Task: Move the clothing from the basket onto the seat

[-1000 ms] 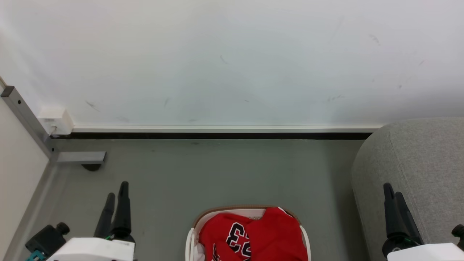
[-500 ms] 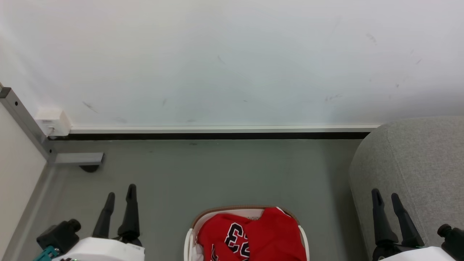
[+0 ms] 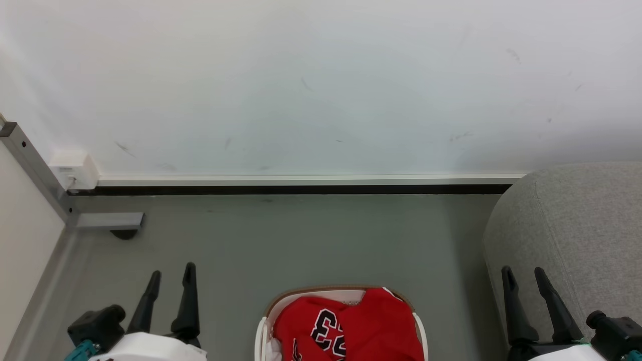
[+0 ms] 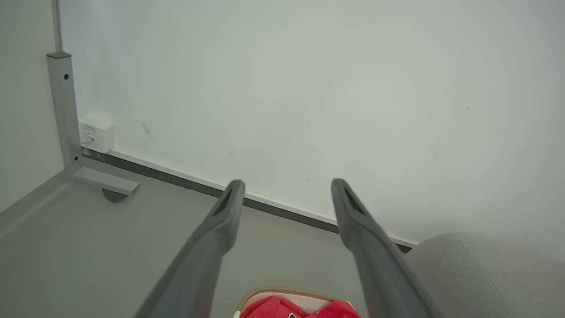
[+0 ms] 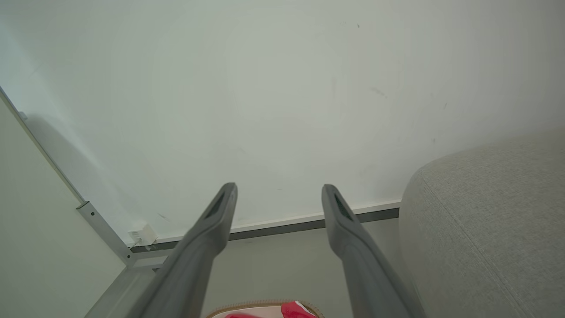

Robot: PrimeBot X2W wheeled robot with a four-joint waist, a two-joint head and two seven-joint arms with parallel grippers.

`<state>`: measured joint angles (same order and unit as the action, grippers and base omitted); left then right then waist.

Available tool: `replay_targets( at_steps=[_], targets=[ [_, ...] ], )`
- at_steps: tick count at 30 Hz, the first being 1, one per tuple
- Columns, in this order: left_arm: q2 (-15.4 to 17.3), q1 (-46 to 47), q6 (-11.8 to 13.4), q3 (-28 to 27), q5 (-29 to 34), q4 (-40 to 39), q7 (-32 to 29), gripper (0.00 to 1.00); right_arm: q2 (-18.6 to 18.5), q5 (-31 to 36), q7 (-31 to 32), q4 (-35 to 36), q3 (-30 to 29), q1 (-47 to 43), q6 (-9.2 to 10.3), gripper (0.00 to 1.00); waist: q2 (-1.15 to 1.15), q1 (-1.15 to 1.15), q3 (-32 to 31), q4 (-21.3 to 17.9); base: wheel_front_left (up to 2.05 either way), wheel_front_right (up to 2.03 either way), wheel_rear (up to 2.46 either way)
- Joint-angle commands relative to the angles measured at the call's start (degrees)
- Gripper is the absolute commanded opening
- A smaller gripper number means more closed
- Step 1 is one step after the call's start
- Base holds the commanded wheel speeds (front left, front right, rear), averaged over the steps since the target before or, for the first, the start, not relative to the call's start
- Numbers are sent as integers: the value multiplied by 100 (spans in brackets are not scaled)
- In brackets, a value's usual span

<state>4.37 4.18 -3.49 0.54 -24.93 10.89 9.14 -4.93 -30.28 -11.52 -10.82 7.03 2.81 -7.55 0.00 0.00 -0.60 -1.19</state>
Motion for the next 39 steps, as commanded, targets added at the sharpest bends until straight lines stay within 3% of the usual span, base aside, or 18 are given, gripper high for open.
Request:
replay_targets(
  at_steps=[1,39],
  targets=[
    [70,13,21,11,231,-20,72,100,16,251,-48,40,-21,8,7,100,0,0,1,-1,0,0,0],
    [26,18,13,39,1796,17,518,100,177,1975,-316,-56,-204,-18,11,100,0,0,21,-51,0,0,0]
  ],
)
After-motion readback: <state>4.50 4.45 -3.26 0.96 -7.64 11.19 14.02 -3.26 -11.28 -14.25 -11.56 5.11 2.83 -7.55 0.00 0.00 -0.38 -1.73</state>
